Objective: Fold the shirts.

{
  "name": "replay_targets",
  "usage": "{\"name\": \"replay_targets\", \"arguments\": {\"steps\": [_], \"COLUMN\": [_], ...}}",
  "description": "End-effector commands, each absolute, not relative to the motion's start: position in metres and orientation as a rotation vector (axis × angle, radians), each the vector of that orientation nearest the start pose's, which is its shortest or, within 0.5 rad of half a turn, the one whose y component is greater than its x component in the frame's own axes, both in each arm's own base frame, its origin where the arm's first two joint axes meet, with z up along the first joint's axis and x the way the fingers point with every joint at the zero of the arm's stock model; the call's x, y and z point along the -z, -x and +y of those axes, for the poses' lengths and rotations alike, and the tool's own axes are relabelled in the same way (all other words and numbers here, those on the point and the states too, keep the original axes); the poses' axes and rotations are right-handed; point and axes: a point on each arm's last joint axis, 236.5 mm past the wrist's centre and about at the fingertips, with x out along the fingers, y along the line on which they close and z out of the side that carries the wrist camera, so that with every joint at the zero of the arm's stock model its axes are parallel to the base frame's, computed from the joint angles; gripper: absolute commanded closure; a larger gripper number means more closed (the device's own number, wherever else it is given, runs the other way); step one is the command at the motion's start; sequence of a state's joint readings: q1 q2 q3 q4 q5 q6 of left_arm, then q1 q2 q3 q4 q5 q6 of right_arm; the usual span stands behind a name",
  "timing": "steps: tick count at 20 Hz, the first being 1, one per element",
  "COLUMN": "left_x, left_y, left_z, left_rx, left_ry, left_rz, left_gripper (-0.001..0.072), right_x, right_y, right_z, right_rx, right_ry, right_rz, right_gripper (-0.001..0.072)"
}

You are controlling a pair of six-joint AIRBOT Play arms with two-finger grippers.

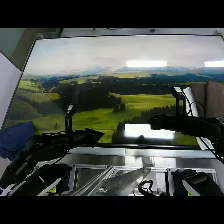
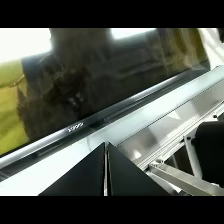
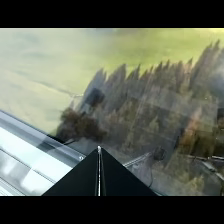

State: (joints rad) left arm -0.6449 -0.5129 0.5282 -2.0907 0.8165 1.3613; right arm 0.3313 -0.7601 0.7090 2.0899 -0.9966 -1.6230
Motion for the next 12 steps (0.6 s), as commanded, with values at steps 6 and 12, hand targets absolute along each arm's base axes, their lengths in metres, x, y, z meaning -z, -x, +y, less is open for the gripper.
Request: {"name": "replay_targets", "arguments": {"steps": [6, 12], "left_x": [-0.085, -0.054], "left_y": [-0.181, -0.167], "left_z": [-0.191, -0.054], "left_rx": [0.613, 0.098], "left_ry": [0.458, 0.326], "left_rz": [0.901, 0.922], "left_gripper": [0.0694, 0.0690], "right_x": [-0.052, -0.052], "right_y": [-0.250, -0.250], "right_z": [0.190, 0.190], "right_rx": [-0.571, -0.571], "right_ry": [-0.267, -0.267], "right_rz": [1.087, 1.087], "right_gripper": [0.0694, 0.0694]}}
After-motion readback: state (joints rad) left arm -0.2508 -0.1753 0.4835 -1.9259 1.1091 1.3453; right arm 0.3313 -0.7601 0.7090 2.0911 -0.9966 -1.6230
